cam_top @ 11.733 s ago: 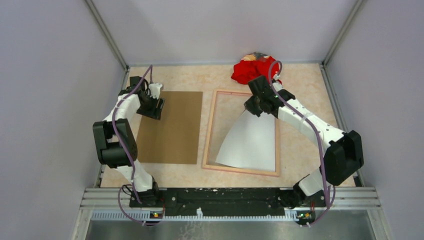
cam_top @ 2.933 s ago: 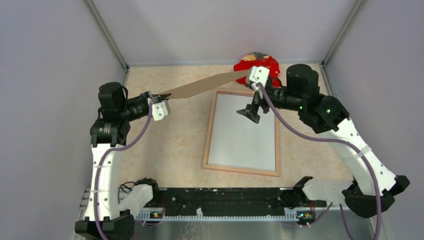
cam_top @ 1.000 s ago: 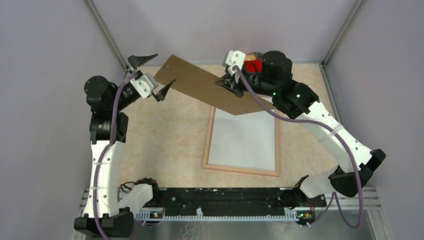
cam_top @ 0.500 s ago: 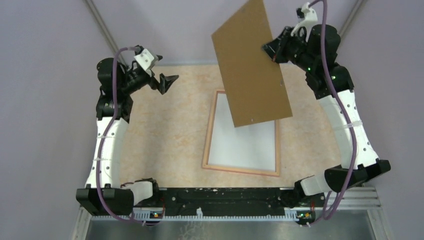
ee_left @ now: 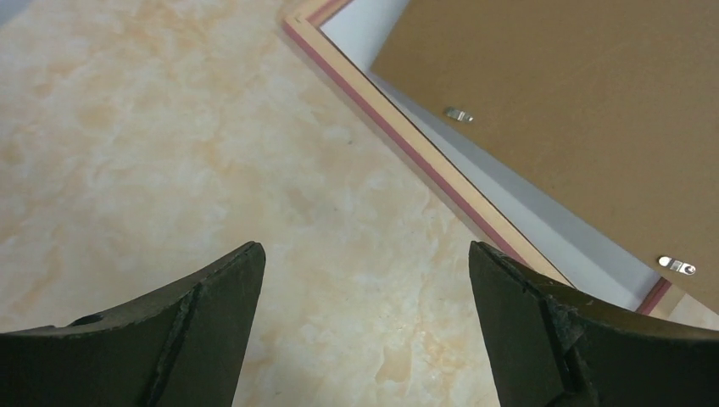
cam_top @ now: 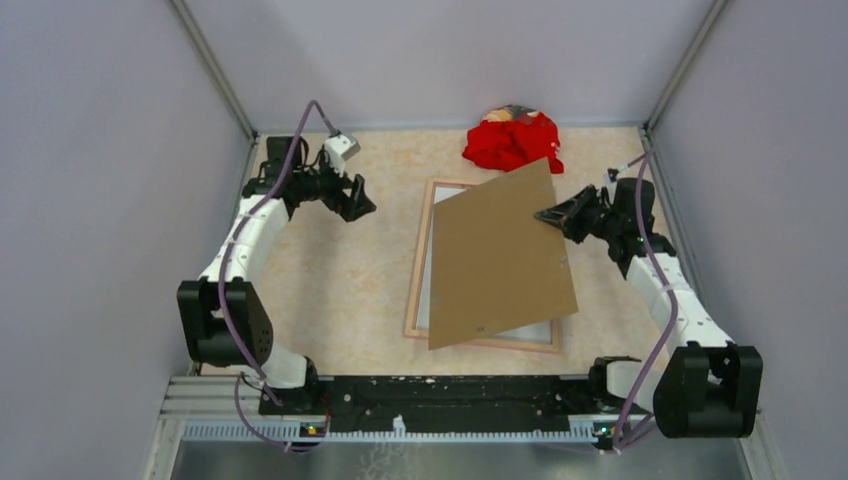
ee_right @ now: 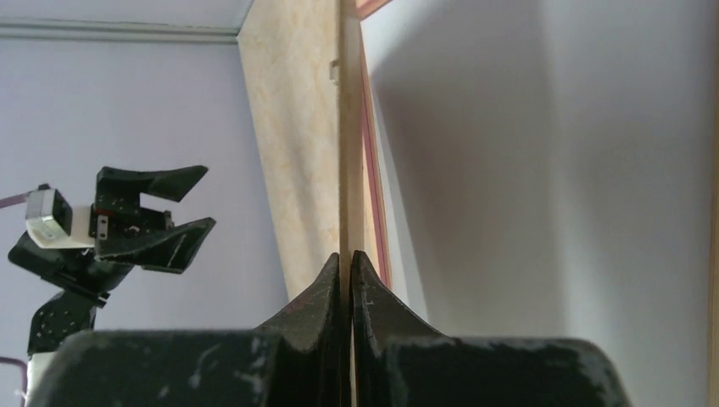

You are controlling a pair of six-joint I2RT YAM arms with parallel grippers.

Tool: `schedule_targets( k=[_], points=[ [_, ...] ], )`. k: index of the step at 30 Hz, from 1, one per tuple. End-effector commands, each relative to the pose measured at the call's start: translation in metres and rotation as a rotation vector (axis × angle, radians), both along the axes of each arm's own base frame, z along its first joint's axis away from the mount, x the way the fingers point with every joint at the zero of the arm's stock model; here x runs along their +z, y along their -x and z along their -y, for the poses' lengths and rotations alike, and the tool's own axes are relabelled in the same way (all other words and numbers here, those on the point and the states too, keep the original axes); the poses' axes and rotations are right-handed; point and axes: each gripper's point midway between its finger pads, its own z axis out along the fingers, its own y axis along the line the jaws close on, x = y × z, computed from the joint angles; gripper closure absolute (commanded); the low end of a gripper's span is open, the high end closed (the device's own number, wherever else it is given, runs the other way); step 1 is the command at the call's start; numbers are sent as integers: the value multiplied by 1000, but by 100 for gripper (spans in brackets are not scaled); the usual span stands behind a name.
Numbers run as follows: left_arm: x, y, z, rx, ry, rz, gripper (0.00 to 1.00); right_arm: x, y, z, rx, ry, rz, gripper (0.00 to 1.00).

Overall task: Put the photo into the frame
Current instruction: Turn over the photo frame item on the photo frame.

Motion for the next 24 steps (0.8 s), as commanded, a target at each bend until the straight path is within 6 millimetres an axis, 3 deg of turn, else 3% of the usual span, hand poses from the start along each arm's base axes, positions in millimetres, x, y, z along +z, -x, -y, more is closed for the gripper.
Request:
schedule_targets(
  k=[1,8,20,24],
  points=[
    [-34,5,25,-87,-42,-56,5,52,-5,-13,34,-143,251,100],
    [-74,3,44,-136,-33,-152,11,26,-11,-13,48,-125,281,100],
    [-117,16,64,-211,-40,-211,15,-9,-18,-6,-14,-111,270,100],
    [-125,21,71,-227,-53,-228,12,-21,-23,8,-86,-109,246,100]
  ],
)
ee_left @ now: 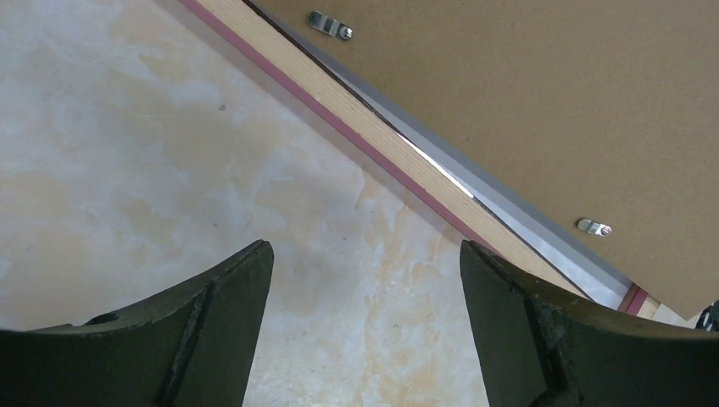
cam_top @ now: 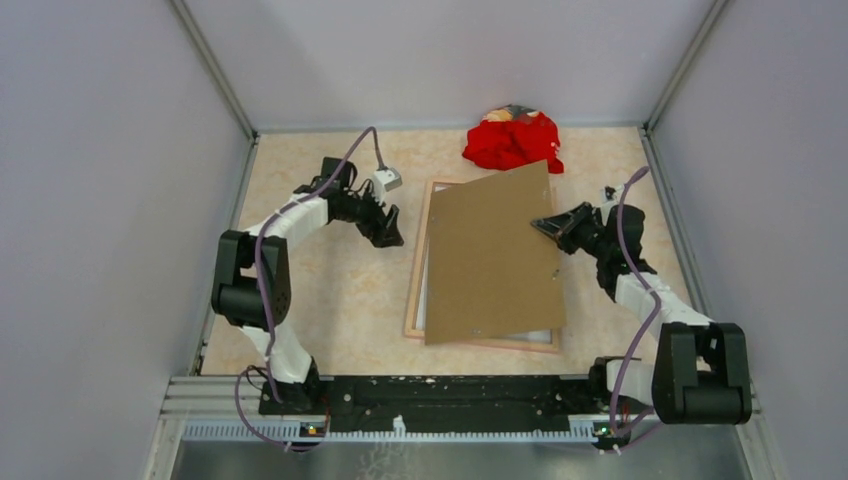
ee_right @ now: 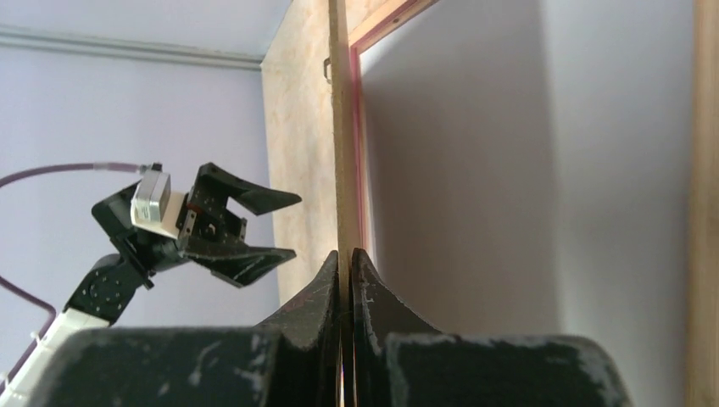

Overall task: Put the photo into the frame
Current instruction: Turn over the photo frame item on the photo frame.

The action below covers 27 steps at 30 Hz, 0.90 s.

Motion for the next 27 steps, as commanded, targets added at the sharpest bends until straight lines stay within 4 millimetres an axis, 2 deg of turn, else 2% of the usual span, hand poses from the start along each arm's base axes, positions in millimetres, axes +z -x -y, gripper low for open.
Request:
schedule_targets(
  k=[1,13,22,27],
  points=[
    [-7,2,12,-43,5,25,12,22,-15,11,-68,-31,101,100],
    [-30,14,32,-74,10,-44,13,1,-17,15,-115,-60,89,100],
    [-50,17,42,-78,18,-109,26,-10,-23,13,-98,-71,85,100],
    [-56,16,45,-82,28,-128,35,-16,-24,9,-73,-77,87,100]
  ],
)
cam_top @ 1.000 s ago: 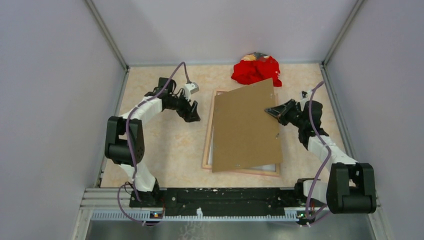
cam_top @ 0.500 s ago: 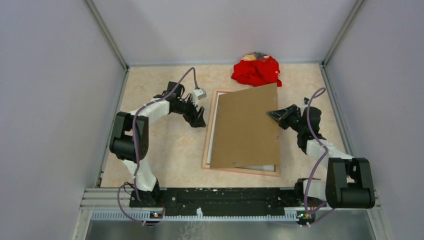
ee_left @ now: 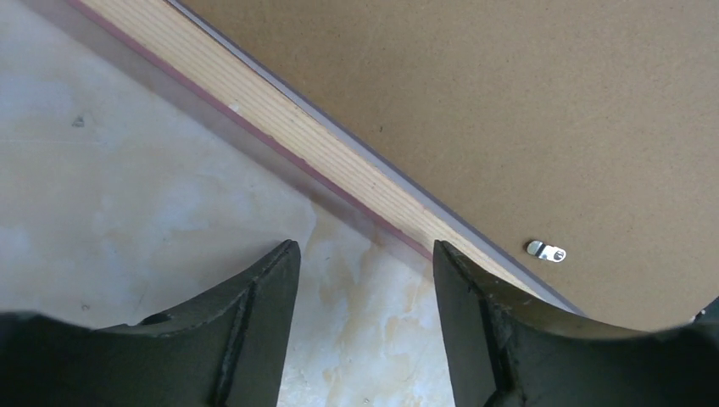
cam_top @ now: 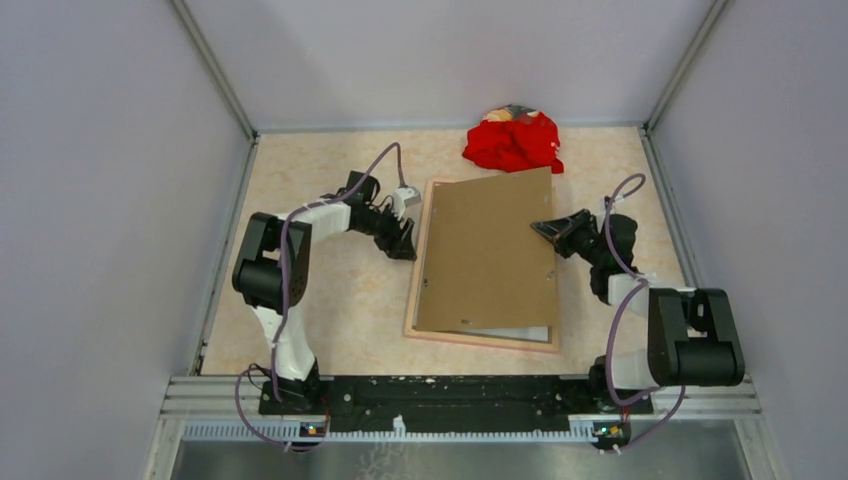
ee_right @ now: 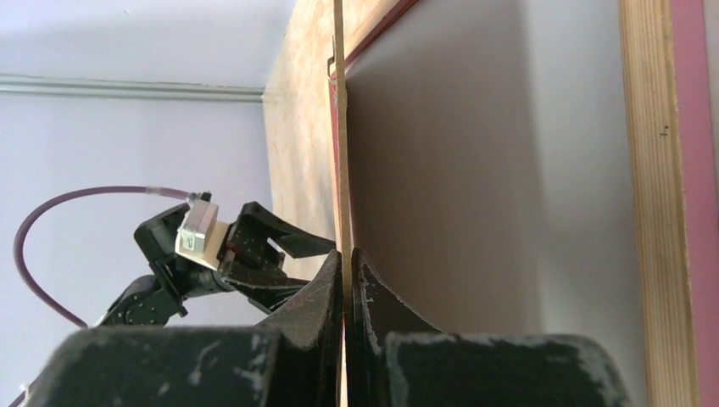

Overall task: Put the photo into the frame
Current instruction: Turn over the photo frame item on the photo frame.

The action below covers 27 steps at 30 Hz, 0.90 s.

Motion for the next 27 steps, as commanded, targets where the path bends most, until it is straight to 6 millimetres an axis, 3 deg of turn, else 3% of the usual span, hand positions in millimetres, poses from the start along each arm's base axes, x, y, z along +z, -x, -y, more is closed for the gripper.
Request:
schedule_targets(
  k=[1,9,21,27],
  points=[
    [2,-6,9,-16,41,13,38,19,-8,-1,17,-17,104,100],
    [-5,0,13,-42,52,-12,52,8,-4,0,37,45,117,100],
    [-3,7,18,-78,49,-12,61,-10,5,7,51,234,135,100],
    [-3,10,18,-89,42,-15,63,-4,-7,13,26,284,159,100]
  ],
)
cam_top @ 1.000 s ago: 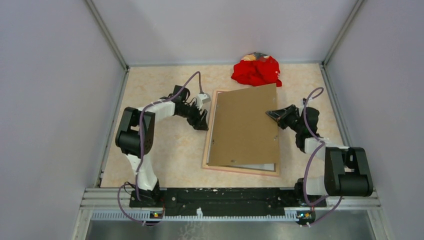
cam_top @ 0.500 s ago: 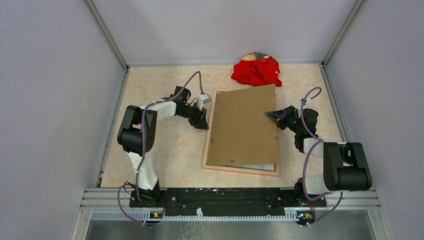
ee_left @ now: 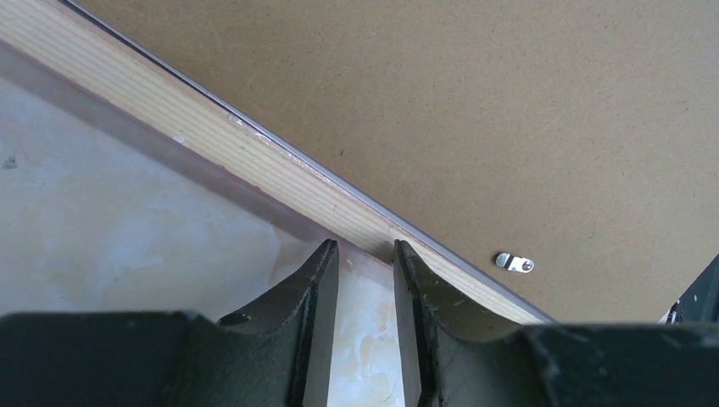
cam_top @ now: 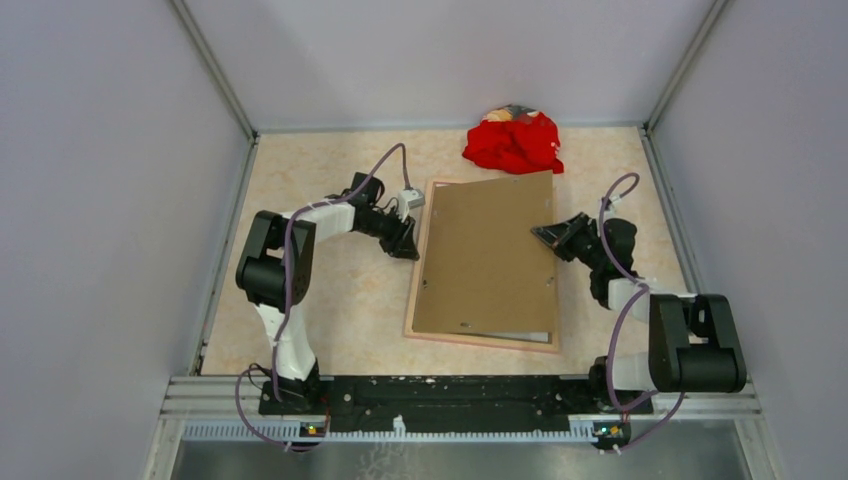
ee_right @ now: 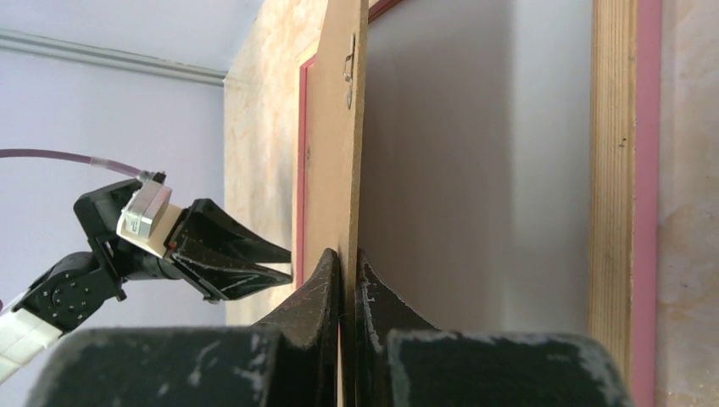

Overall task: Put the photo into the frame
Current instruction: Turn over the photo frame item on the photo frame.

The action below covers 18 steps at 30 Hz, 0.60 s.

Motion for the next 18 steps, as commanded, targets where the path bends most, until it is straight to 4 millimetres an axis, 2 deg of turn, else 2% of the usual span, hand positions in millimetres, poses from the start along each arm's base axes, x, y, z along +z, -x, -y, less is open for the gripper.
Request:
schedule_targets(
  k=[1,12,18],
  points=[
    [-3,1,2,-36,-12,14,64,13,-16,10,-20,123,106,100],
    [-10,6,2,-42,-17,-8,68,22,-19,19,-87,120,184,100],
    [-13,8,0,-49,-32,-29,69,20,-21,17,-88,102,189,100]
  ],
)
